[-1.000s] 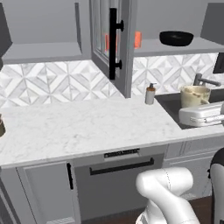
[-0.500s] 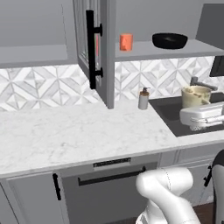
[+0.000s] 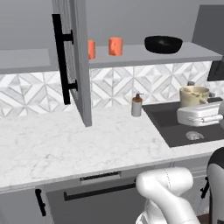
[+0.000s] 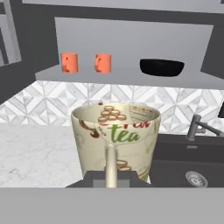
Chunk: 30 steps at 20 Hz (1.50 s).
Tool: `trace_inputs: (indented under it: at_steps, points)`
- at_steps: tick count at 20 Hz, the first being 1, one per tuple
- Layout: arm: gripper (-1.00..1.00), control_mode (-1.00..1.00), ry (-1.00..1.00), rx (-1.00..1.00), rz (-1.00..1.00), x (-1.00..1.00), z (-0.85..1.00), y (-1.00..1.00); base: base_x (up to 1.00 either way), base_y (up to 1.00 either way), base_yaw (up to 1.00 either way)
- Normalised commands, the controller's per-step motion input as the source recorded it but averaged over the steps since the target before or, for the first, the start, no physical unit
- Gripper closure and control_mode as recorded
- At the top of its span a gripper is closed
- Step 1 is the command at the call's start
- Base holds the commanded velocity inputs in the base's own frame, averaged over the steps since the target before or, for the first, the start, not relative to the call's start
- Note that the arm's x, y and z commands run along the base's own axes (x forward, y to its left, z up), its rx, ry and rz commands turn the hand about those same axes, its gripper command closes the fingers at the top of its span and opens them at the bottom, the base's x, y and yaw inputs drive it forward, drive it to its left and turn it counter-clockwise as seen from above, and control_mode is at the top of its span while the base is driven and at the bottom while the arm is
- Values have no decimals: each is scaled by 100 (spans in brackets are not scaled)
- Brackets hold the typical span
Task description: Gather all objects into one cabinet and sort the glasses and bowls to opposite sides.
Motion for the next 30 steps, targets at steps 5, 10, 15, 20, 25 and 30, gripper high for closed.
trace_inputs:
  at_steps: [5, 10, 15, 20, 25, 30]
  points:
    - [100, 100, 0, 0, 0, 0, 0, 0, 40, -29, 0]
    - [100, 100, 0, 0, 0, 0, 0, 0, 50, -20, 0]
    - [100, 100, 0, 0, 0, 0, 0, 0, 42, -15, 0]
    - [100, 100, 0, 0, 0, 0, 0, 0, 32, 0, 0]
    - [100, -100, 0, 1, 19, 7, 3, 0, 0, 0, 0]
    - [100, -100, 0, 5, 29, 33, 21, 22, 0, 0, 0]
